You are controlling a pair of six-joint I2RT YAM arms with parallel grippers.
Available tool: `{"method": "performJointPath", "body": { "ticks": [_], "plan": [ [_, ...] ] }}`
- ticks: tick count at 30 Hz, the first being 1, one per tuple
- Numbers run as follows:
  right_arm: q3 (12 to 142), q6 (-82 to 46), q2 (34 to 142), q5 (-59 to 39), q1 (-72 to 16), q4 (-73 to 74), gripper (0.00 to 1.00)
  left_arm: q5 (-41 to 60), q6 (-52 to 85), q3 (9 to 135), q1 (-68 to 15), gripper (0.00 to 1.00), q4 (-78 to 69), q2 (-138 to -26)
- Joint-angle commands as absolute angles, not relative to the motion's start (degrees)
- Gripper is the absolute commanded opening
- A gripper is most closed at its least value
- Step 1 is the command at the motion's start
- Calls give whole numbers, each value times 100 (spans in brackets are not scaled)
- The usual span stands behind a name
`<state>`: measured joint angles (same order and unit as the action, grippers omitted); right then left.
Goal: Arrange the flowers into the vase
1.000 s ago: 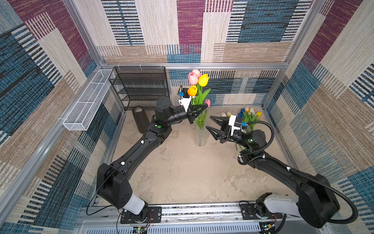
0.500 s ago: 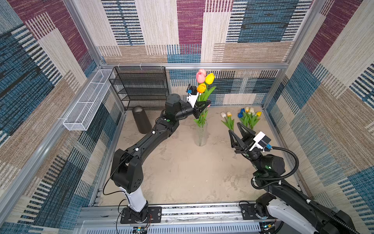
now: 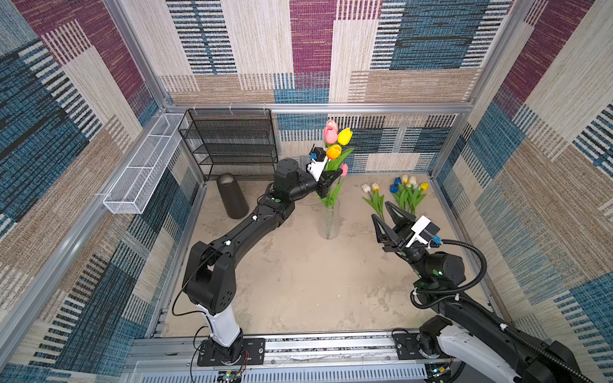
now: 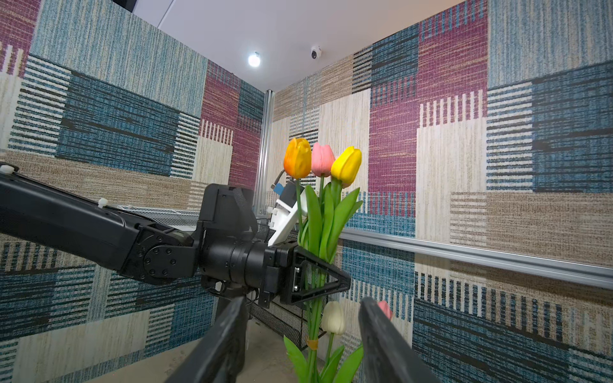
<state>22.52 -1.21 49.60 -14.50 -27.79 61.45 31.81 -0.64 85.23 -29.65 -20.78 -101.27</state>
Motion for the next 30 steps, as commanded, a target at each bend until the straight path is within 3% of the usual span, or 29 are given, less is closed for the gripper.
{"method": "performJointPath", "body": {
  "ticks": [1, 30],
  "plan": [
    [2320, -105, 4981, -1502, -2786, 6301, 57, 3153, -155, 8628, -2971, 0, -2285, -10219],
    [2328, -45, 5054, -1608, -2791, 6293, 55, 4041, 59, 8717, -3067, 0, -2703, -10468]
  ]
}}
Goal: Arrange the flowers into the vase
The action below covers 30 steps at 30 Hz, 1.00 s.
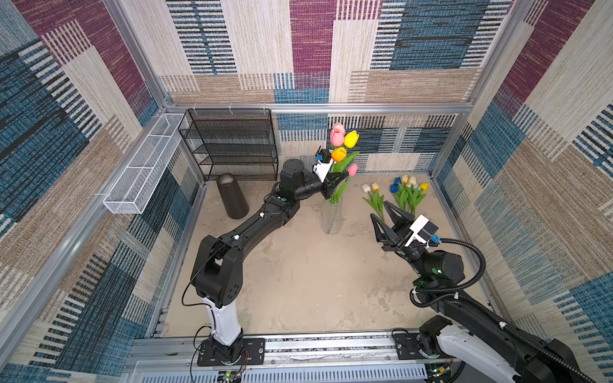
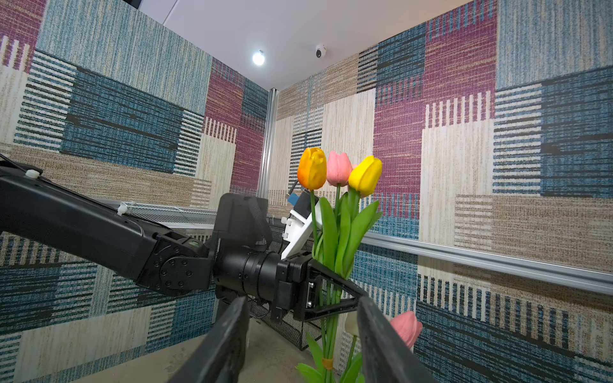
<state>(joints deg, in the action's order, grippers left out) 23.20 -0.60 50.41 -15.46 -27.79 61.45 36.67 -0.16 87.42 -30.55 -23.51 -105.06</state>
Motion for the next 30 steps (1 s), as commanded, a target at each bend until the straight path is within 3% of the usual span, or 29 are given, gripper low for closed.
{"method": "performJointPath", "body": {
  "ticks": [1, 23, 26, 27, 29, 30],
  "plan": [
    [2337, -36, 5061, -1585, -2786, 6277, 56, 4143, 94, 8703, -3067, 0, -2784, -10455],
    [2399, -8, 5246, -1613, -2786, 6249, 58, 4729, -108, 8949, -3059, 3, -2832, -10951],
    [2430, 0, 5304, -1600, -2786, 6232, 58, 4752, -123, 8928, -3059, 20, -2804, -10912],
    [2442, 0, 5321, -1595, -2786, 6231, 58, 4742, -123, 8892, -3059, 28, -2837, -10892],
    [2478, -4, 5352, -1607, -2786, 6224, 58, 4670, -123, 8852, -3056, 55, -2818, -10831],
    [2495, -5, 5370, -1608, -2786, 6212, 58, 4633, -139, 8838, -3059, 58, -2789, -10790]
  ]
}}
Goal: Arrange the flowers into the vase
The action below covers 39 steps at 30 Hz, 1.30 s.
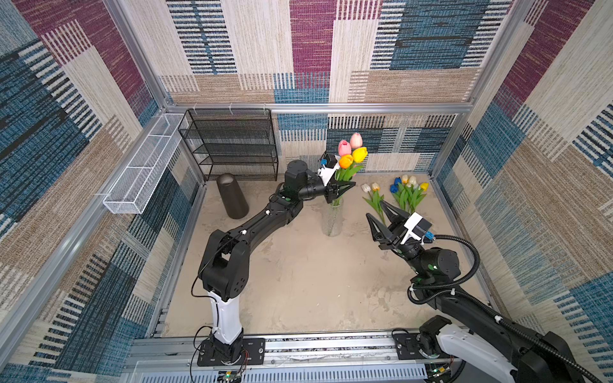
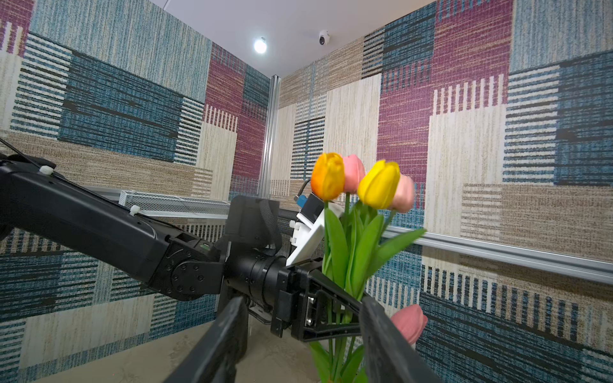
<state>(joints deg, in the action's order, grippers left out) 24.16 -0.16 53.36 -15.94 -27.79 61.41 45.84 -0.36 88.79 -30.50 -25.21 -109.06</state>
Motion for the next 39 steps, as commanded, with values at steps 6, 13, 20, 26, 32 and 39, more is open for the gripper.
{"method": "performJointPath", "body": {
  "ticks": [6, 13, 20, 26, 32, 39],
  "plan": [
    [2549, -26, 5473, -1624, -2786, 6209, 58, 4553, -146, 8844, -2994, 60, -2495, -10714],
    [2843, -59, 5616, -1312, -2786, 5756, 58, 4439, 125, 8408, -2826, 62, -2636, -10225],
    [3847, -754, 5795, -1285, -2405, 4485, 59, 4078, -52, 7917, -2820, 64, -2366, -9053],
    [4298, -2562, 6452, -2303, -898, 3478, 59, 3161, 66, 6658, -2813, 64, -2497, -7850],
    [4863, -2612, 7908, -2511, 103, 1690, 56, 2547, 307, 4432, -2813, 67, -3295, -6990],
    [6903, -1139, 10330, -1652, 161, -830, 36, 2376, 478, 3086, -2830, 70, -3959, -6630]
  ]
}}
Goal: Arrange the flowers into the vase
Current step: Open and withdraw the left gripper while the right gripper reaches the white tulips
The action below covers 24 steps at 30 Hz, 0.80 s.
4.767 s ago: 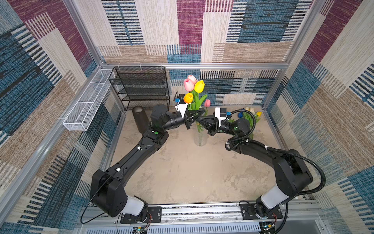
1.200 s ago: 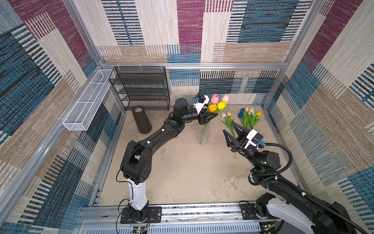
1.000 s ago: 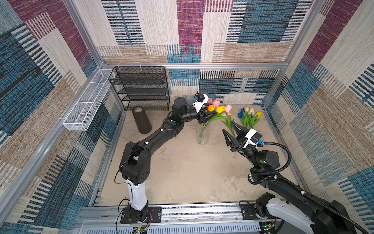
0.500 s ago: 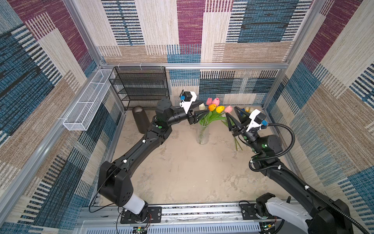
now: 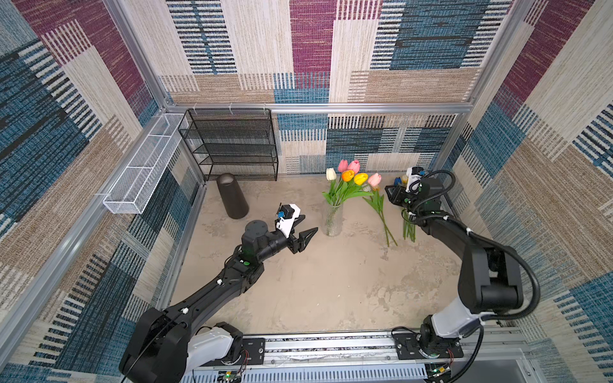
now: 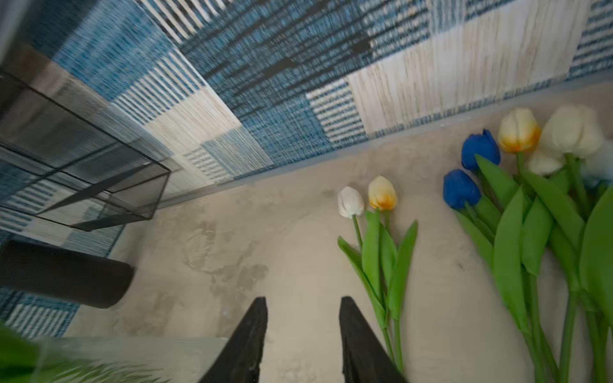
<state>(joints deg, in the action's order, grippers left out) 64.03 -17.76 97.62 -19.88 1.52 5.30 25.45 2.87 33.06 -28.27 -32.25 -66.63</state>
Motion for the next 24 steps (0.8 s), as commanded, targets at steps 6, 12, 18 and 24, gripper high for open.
{"method": "performJointPath", "body": {
  "ticks": [6, 12, 18, 24],
  "plan": [
    [8237, -763, 11632, -1393, 154, -1837, 32, 2408, 570, 2915, -2830, 72, -4224, -6948],
    [8646, -668, 12118, -1537, 21, -2081, 34, 2407, 676, 2856, -2834, 73, -4553, -7205],
    [8486, -733, 12340, -1265, -35, -1967, 26, 2457, 655, 2898, -2830, 74, -4527, -7295],
    [8437, -791, 12438, -1380, -86, -1747, 19, 2514, 668, 2949, -2830, 74, -4432, -7234]
  ]
}}
